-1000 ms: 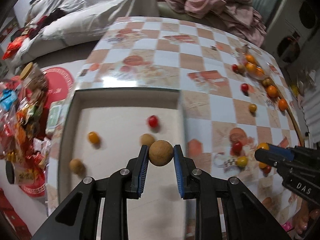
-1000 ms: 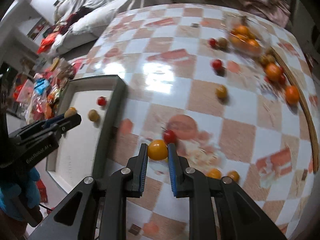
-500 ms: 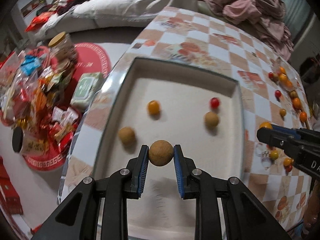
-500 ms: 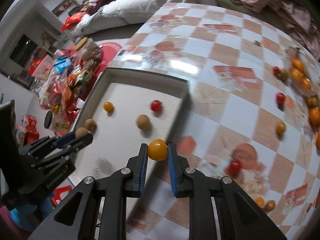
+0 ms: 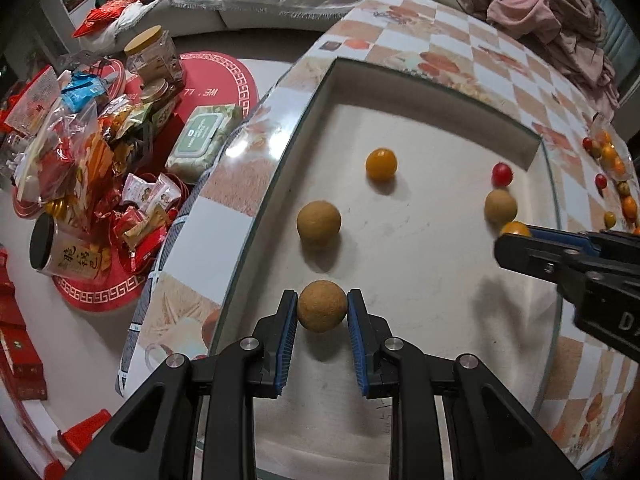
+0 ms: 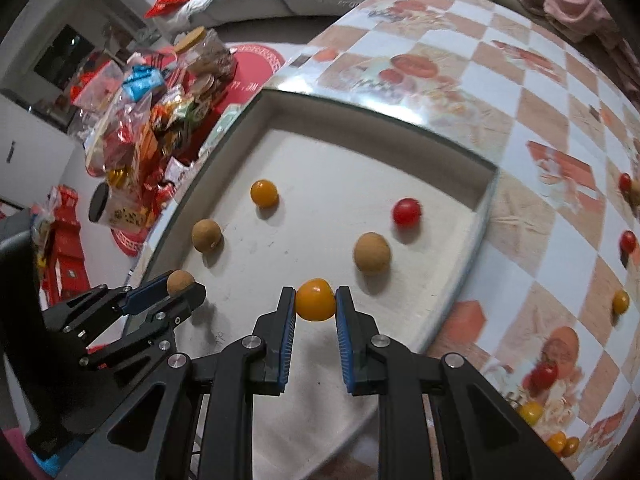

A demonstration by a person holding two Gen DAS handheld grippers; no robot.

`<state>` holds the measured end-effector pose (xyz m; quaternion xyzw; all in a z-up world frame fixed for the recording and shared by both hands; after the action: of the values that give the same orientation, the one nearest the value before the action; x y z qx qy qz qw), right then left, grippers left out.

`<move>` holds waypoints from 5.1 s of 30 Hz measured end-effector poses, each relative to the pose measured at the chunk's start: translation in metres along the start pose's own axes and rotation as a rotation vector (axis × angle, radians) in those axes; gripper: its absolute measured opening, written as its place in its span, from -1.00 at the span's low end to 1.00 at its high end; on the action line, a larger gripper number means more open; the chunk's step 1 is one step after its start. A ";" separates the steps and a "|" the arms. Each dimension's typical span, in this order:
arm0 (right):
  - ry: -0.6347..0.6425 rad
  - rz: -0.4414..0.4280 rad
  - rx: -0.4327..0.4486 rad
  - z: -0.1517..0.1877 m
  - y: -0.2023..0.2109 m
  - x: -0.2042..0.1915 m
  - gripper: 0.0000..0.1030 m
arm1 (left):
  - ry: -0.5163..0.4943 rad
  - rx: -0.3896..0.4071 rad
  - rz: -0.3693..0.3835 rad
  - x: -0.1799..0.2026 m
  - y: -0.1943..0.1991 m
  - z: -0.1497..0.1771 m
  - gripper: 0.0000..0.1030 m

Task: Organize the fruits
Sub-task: 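Carry both fruits into the white tray and open both tools, then grasp a red cherry tomato with the left tool while the right grasps a yellow tomato, then carry the red tomato and yellow tomato over the white tray with both tools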

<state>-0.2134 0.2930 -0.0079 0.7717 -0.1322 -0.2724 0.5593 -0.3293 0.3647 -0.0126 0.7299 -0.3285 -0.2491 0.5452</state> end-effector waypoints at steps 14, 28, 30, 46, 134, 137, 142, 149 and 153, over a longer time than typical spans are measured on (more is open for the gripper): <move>0.020 0.071 -0.035 0.002 -0.027 0.001 -0.55 | -0.020 -0.017 -0.011 0.001 -0.009 0.003 -0.47; -0.036 0.003 0.011 0.001 -0.008 0.007 0.32 | -0.087 0.014 -0.036 0.005 0.001 0.003 0.51; -0.050 -0.016 0.041 0.000 0.002 0.008 0.55 | -0.093 0.011 -0.031 0.008 0.003 0.002 0.51; -0.273 0.052 0.170 0.029 0.077 0.096 0.56 | -0.273 0.068 0.026 0.091 0.029 -0.028 0.51; -0.567 0.114 0.194 0.127 0.115 0.204 -0.54 | -0.400 0.050 0.237 0.209 0.046 -0.030 -0.37; -0.526 0.104 0.187 0.115 0.112 0.191 -0.54 | -0.365 0.056 0.222 0.191 0.048 -0.031 -0.37; -0.456 0.083 0.173 0.095 0.105 0.168 -0.54 | -0.302 0.057 0.189 0.157 0.047 -0.028 -0.37; -0.344 0.041 0.147 0.065 0.089 0.126 -0.54 | -0.203 0.050 0.143 0.110 0.046 -0.019 -0.37; -0.277 0.014 0.132 0.048 0.079 0.099 -0.54 | -0.148 0.041 0.120 0.085 0.043 -0.011 -0.37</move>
<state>-0.1520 0.1776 0.0280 0.7609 -0.2311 -0.3633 0.4853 -0.2743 0.2993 0.0310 0.6997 -0.4160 -0.2625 0.5180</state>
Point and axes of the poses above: each gripper's, at about its wrist camera, not at the fingertips, and y roughly against the way its jaws point, x to its right, z to its underside, the point moved 4 cm from there along -y, roughly the way its jaws point
